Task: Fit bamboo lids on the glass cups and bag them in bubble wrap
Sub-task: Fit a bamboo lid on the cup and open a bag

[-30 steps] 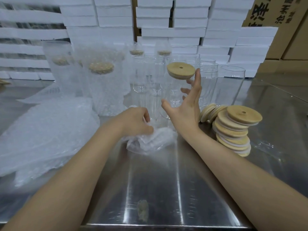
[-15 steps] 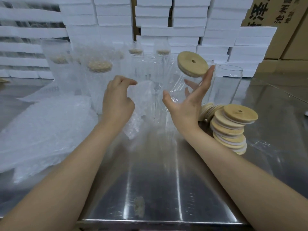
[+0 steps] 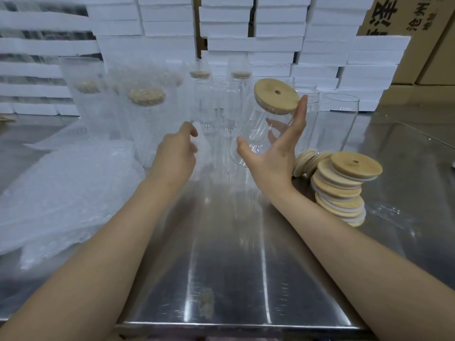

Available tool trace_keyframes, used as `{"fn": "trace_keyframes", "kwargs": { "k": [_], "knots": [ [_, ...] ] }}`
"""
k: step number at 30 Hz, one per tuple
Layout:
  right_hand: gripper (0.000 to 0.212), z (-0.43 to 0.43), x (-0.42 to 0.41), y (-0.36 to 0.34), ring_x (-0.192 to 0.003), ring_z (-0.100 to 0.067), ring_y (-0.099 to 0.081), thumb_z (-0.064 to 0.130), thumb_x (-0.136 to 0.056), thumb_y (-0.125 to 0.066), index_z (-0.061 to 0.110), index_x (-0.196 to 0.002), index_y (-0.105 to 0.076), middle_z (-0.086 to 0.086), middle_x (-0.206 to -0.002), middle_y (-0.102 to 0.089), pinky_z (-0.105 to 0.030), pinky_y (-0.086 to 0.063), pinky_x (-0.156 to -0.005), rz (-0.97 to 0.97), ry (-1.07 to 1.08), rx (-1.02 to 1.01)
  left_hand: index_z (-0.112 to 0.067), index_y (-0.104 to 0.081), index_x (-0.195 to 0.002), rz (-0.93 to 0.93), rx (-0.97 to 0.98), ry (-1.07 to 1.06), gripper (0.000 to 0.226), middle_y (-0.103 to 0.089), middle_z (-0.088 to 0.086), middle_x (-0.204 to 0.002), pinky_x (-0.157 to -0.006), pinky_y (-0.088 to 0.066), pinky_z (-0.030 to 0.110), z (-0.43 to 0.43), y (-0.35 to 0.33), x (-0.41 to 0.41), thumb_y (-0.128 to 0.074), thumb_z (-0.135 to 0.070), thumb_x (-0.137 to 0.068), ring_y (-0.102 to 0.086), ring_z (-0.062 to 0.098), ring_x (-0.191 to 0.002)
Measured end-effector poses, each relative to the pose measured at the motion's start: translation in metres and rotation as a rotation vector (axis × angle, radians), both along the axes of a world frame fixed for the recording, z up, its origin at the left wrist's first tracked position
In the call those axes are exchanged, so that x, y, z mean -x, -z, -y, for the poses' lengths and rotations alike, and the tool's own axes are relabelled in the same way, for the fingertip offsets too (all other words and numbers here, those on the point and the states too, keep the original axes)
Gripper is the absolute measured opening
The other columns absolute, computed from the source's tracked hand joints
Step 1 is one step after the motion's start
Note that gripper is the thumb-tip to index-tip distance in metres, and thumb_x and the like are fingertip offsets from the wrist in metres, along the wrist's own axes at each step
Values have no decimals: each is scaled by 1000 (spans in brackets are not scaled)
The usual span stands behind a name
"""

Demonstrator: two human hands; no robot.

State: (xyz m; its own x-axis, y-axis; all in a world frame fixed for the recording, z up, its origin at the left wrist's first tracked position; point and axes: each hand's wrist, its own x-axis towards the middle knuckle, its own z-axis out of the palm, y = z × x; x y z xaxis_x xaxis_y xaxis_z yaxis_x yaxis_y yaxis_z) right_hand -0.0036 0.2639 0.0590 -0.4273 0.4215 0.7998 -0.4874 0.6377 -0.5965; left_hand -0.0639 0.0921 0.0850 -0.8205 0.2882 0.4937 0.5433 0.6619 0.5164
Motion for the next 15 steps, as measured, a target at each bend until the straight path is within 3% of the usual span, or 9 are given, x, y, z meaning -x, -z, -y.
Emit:
{"fn": "trace_keyframes", "kwargs": {
  "k": [3, 6, 8, 11, 15],
  "knots": [
    [113, 2, -1, -1, -119, -12, -51, 27, -73, -78, 34, -146, 8, 6, -149, -14, -7, -39, -95, -19, -18, 13, -6, -63, -94, -148, -140, -38, 8, -68, 14, -88, -74, -48, 34, 0, -4, 1, -56, -9, -92, -63, 33, -84],
    [111, 5, -2, -4, -117, -14, -52, 21, -72, -79, 33, -145, 4, 0, -151, -13, -25, -45, -104, -57, -38, 40, -4, -71, -85, -129, 94, 24, 26, -66, 13, -91, -77, -44, 33, -3, -2, 3, -63, -27, -92, -60, 28, -86],
    [113, 8, -3, -5, -116, -13, -53, 19, -72, -80, 33, -145, 5, 9, -147, -10, -40, -46, -105, -74, -50, 54, -1, -70, -78, -66, 216, 104, 24, -59, 10, -96, -78, -42, 32, -7, 5, 3, -67, -23, -88, -56, 24, -84],
    [113, 8, -4, -6, -119, -19, -52, 15, -72, -80, 31, -145, 4, 8, -146, -9, -47, -46, -104, -78, -78, 72, -12, -57, -67, 66, 283, 125, 15, -54, 1, -83, -64, -43, 29, -8, 10, 2, -69, -12, -76, -58, 23, -79],
    [114, 11, -7, -8, -114, -16, -54, 13, -72, -81, 30, -144, 5, 5, -144, -11, -46, -49, -101, -77, -114, 94, -18, -54, -89, 165, 246, 115, 14, -62, -2, -77, -53, -45, 26, -6, 11, 1, -65, -13, -82, -58, 14, -60]
  ]
}}
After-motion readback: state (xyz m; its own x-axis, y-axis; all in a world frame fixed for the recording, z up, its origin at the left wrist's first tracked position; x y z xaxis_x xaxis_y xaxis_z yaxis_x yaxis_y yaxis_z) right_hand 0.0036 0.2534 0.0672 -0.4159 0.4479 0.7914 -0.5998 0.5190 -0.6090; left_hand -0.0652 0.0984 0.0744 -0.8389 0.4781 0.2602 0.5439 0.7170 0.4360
